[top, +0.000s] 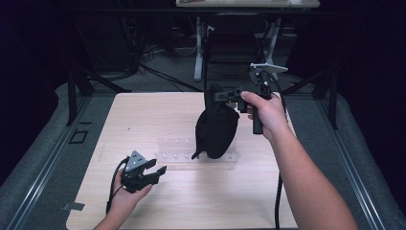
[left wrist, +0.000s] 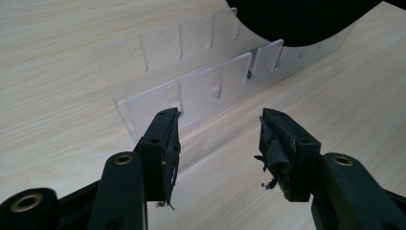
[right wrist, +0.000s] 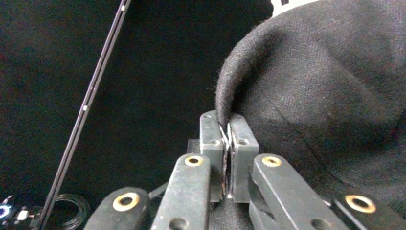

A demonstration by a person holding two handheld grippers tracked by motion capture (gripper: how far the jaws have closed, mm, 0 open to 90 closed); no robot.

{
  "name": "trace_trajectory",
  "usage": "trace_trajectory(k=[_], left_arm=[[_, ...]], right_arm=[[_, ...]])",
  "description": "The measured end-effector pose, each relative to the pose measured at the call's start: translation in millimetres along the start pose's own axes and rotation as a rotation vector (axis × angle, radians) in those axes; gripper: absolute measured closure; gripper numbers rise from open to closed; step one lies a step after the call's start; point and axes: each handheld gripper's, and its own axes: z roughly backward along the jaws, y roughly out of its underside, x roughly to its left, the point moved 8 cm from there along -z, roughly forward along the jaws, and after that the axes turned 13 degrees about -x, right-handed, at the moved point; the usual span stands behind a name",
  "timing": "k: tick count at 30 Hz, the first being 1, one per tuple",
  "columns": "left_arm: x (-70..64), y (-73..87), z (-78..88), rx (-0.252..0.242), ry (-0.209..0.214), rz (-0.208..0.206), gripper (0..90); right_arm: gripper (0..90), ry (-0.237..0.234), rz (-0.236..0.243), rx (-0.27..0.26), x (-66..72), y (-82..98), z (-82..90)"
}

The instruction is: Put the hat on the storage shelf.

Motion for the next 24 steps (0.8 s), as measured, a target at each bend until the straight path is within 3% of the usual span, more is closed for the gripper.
trace_trajectory(k=[8,11,19,24], left_arm=[[-17.3,-15.6,-11.1,0.004,0.032,-0.051,53.0],[-29.0,-26.6,-16.3,-0.001,0.051,-0.088,53.3],[-49.1,-45.2,-27.2,-0.006,0.094,-0.127,53.6],[-55.9,-50.7,-30.8,-0.013,0.099,-0.146,54.4]], right_arm=[[87.2,-0.026,-0.009,0.006,1.9,3.2,-6.8],[87.2,-0.028,-0.017,-0.001,2.1,2.9,-9.0],[87.0,-0.036,-0.014,-0.006,4.8,4.4,-13.6],[87.0,-0.041,-0.019,-0.004,6.2,5.7,-17.7]])
